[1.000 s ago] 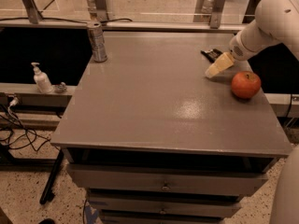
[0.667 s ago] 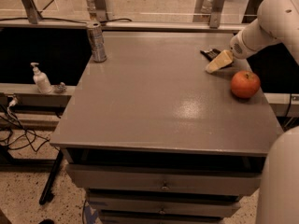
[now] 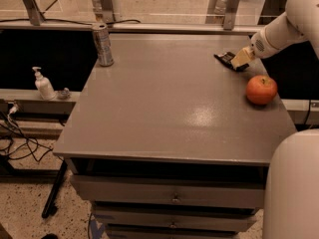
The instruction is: Pick rxbar chocolate
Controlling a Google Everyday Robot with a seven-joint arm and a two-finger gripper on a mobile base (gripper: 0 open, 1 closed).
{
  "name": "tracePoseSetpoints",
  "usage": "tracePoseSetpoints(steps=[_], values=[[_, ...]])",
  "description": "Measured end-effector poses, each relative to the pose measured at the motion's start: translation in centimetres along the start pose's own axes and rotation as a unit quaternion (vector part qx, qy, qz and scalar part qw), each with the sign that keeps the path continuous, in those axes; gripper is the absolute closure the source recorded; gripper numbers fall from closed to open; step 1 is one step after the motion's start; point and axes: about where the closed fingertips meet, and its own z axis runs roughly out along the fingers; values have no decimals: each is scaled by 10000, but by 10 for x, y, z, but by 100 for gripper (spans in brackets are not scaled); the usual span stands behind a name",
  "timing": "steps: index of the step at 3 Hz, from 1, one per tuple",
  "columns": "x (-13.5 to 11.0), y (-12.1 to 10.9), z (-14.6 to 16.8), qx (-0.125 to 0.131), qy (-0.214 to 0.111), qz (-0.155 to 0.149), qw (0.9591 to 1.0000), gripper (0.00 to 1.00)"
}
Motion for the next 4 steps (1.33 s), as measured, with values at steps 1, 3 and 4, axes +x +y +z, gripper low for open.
tracePoseSetpoints(steps=[1,3,4], values=[[-1,7,-11,-186,-81,6,9998,87],[-30,77,-47,-1129,-713,-507,9898,100],[-59,124,-80,-1723,-1333,-913,9717,100]])
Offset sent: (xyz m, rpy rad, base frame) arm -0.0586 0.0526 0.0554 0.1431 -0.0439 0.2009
